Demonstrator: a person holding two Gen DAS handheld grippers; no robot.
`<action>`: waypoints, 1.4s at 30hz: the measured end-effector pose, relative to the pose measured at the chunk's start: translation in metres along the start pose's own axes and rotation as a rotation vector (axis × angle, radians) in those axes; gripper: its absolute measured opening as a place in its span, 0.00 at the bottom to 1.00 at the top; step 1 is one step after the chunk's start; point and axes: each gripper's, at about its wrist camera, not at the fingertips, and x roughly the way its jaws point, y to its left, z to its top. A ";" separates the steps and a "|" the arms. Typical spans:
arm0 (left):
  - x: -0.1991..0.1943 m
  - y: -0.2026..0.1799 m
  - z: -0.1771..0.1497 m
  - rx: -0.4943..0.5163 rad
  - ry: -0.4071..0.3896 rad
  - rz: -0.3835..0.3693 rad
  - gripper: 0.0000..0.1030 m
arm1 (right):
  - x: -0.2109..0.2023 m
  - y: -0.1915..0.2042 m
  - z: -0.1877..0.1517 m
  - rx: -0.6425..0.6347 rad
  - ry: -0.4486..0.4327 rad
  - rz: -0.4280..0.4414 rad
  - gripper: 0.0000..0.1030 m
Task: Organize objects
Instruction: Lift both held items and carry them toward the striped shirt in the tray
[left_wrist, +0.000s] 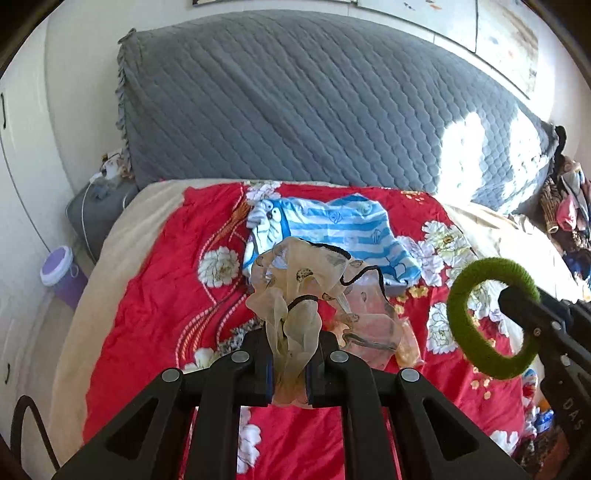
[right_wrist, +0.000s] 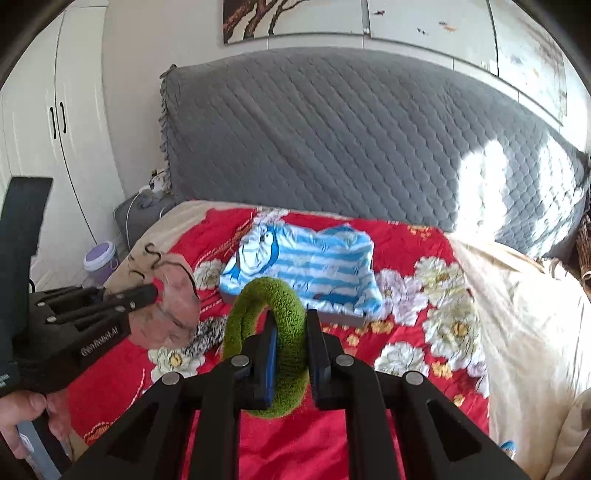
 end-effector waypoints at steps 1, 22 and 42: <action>0.001 0.001 0.004 0.002 -0.004 0.006 0.11 | 0.000 0.001 0.005 -0.009 -0.010 -0.004 0.14; 0.091 0.020 0.065 0.046 -0.041 -0.020 0.12 | 0.065 0.011 0.063 -0.041 -0.016 -0.066 0.14; 0.166 0.037 0.124 0.037 -0.032 -0.073 0.12 | 0.146 0.013 0.126 -0.144 0.040 -0.117 0.14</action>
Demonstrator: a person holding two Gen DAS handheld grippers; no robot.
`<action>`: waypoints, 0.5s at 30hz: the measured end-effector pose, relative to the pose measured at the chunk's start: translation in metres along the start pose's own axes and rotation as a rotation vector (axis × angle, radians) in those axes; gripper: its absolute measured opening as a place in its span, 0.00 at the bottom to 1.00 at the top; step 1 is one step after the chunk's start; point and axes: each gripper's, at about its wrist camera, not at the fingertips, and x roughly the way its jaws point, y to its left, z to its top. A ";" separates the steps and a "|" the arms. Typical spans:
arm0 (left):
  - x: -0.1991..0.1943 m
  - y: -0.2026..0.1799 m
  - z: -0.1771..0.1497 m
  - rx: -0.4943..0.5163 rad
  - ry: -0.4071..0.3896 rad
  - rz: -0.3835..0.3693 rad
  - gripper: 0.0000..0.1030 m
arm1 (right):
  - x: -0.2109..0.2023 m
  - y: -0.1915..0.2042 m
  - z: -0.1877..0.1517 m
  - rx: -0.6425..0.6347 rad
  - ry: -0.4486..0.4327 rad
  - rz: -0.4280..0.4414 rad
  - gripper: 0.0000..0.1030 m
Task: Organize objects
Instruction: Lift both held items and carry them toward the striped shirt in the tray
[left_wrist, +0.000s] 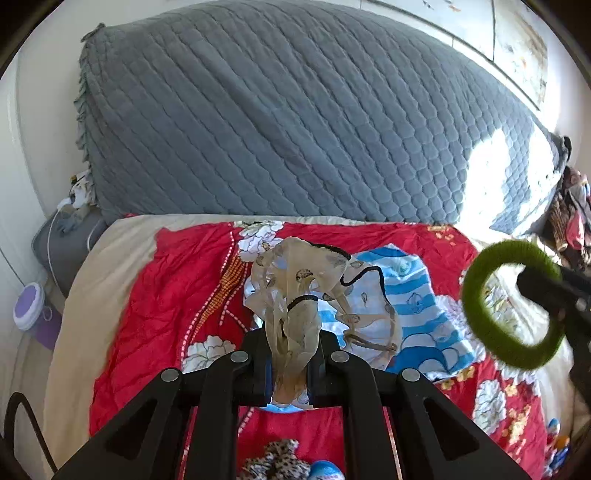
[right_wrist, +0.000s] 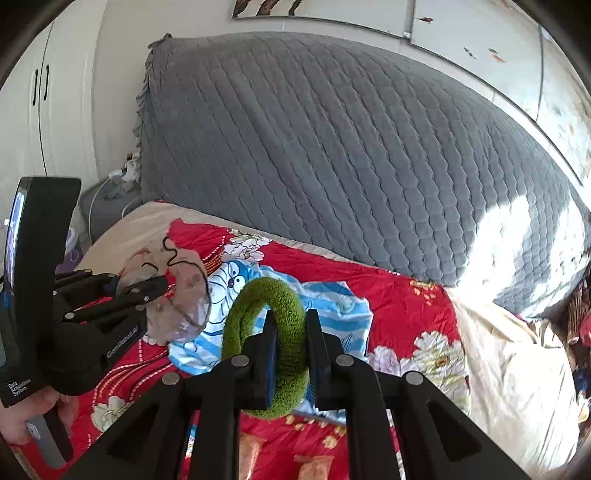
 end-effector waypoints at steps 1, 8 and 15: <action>0.003 0.002 0.002 0.002 -0.004 0.001 0.12 | 0.003 0.000 0.004 -0.017 0.004 -0.007 0.14; 0.025 0.000 0.023 0.024 -0.004 0.000 0.12 | 0.021 -0.007 0.016 -0.004 0.014 -0.027 0.14; 0.038 -0.010 0.026 0.056 -0.007 0.007 0.12 | 0.042 -0.015 0.008 0.086 -0.008 0.021 0.14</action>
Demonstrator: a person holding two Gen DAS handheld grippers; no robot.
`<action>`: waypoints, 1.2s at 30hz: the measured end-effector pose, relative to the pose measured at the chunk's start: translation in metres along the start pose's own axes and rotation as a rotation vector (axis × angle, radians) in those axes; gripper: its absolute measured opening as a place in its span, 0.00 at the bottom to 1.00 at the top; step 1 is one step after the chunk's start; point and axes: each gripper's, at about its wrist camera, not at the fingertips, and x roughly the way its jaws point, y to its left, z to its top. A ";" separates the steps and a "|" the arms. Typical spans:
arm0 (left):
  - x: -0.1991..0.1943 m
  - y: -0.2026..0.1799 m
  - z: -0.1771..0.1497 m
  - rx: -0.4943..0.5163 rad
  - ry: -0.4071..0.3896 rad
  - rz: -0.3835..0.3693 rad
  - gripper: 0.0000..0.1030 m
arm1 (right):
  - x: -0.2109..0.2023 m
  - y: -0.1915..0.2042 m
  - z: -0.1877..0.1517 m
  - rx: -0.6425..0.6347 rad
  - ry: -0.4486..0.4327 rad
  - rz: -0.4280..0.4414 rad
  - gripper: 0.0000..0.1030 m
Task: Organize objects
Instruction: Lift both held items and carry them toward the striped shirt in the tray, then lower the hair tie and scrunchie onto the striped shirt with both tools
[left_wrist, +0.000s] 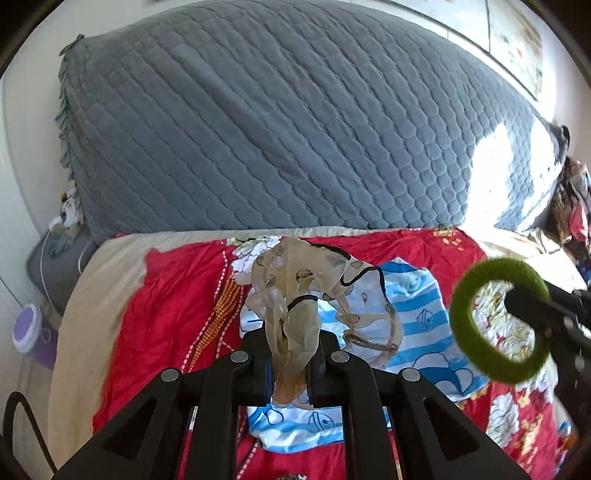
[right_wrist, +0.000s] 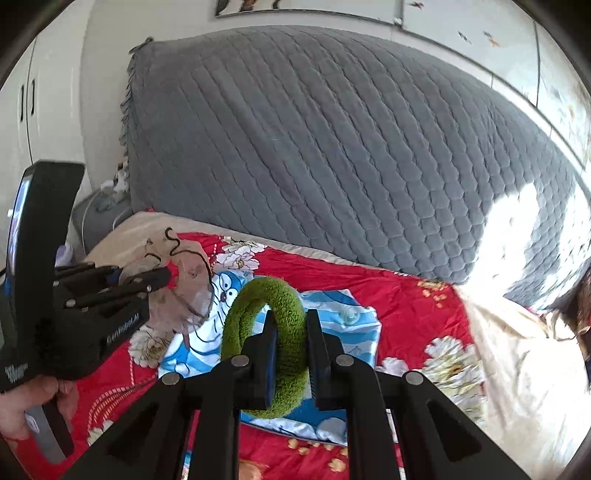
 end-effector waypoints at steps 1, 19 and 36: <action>0.003 -0.002 0.000 0.010 0.007 0.001 0.12 | 0.004 -0.004 0.000 0.017 -0.006 0.007 0.14; 0.051 -0.044 0.004 0.061 0.011 -0.018 0.12 | 0.047 -0.054 -0.003 0.105 0.003 0.001 0.14; 0.101 -0.028 -0.016 0.059 0.069 -0.001 0.13 | 0.105 -0.030 -0.015 0.070 0.073 0.048 0.14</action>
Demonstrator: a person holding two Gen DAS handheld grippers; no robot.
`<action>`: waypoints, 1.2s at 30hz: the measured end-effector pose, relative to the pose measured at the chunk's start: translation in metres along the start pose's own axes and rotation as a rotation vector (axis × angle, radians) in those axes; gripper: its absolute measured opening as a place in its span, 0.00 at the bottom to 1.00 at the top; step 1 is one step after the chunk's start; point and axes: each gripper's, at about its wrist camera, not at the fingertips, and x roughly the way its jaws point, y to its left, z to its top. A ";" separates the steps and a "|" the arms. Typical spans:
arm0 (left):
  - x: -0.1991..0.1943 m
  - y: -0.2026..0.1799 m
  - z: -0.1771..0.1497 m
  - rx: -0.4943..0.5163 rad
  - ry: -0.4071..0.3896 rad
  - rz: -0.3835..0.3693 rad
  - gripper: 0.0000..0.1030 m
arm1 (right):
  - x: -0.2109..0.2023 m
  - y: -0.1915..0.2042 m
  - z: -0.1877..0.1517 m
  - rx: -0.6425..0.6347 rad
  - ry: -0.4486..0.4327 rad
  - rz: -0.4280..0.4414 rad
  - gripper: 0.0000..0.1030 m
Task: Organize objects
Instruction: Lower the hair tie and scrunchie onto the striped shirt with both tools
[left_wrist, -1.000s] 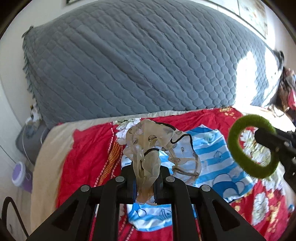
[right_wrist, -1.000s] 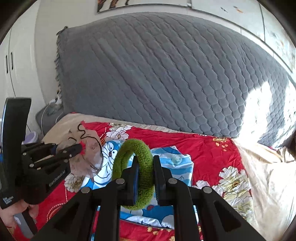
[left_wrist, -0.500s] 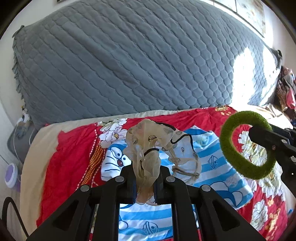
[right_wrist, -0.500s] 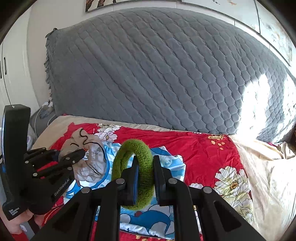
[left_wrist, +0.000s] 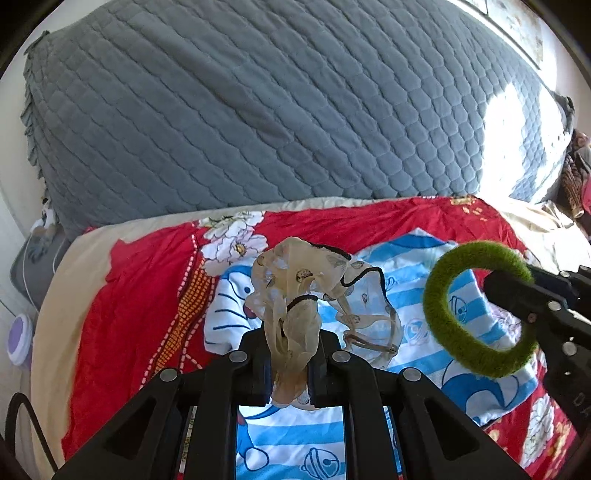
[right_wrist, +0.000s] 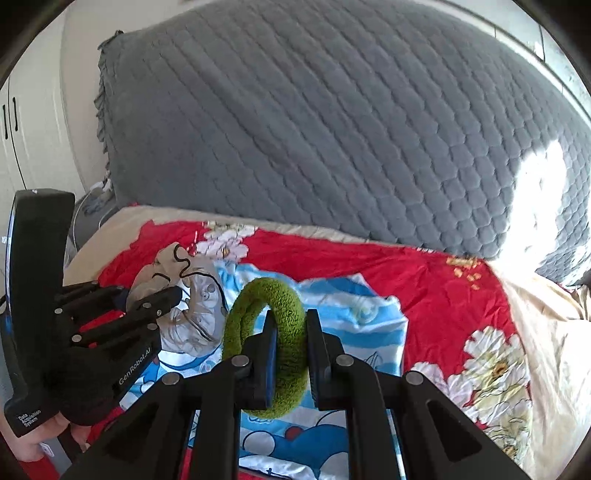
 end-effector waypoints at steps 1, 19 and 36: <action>0.003 0.000 -0.002 -0.001 0.003 0.002 0.13 | 0.004 0.000 -0.002 0.000 0.009 -0.003 0.14; 0.043 -0.010 -0.034 0.049 0.081 0.010 0.13 | 0.065 -0.010 -0.032 0.059 0.118 -0.019 0.14; 0.071 -0.033 -0.052 0.068 0.138 0.019 0.13 | 0.096 -0.018 -0.066 0.078 0.213 -0.053 0.14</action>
